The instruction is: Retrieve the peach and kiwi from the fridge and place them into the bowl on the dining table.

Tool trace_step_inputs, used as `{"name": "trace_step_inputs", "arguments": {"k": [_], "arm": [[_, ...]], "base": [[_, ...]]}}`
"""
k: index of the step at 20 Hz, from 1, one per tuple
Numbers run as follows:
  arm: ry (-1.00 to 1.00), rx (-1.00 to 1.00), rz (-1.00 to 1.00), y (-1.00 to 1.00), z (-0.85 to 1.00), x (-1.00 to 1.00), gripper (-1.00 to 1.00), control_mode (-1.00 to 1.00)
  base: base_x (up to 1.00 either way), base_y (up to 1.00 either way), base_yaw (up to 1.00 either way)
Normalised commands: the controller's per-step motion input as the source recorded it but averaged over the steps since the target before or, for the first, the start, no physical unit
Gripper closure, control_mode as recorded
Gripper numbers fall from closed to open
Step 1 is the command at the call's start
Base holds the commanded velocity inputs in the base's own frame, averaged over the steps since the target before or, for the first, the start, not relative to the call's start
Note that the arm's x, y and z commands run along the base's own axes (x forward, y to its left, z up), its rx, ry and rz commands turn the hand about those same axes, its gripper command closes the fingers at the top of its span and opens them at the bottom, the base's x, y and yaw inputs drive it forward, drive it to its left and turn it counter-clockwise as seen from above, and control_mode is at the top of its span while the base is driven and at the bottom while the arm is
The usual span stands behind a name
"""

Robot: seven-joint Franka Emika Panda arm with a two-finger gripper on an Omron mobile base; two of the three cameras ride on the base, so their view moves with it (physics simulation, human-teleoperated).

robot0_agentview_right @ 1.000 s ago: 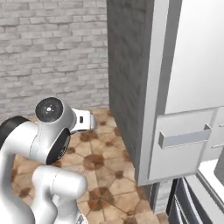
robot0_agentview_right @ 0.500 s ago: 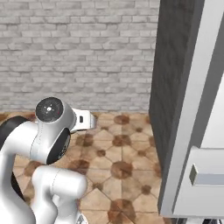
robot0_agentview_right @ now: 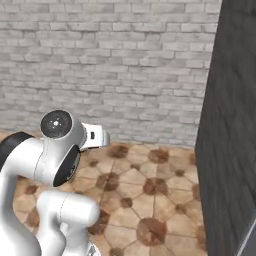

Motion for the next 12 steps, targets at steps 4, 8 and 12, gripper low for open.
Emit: {"name": "trace_step_inputs", "arguments": {"k": [4, 8, 12], "arm": [[0.00, 0.00, 0.00, 0.00, 0.00, 0.00, 1.00, 1.00], [0.00, 0.00, 0.00, 0.00, 0.00, 0.00, 1.00, 1.00], [0.00, 0.00, 0.00, 0.00, 0.00, 0.00, 1.00, 1.00]], "base": [[1.00, 0.26, 0.35], [0.82, 0.13, 0.46], [0.57, 0.08, 0.54]]}}
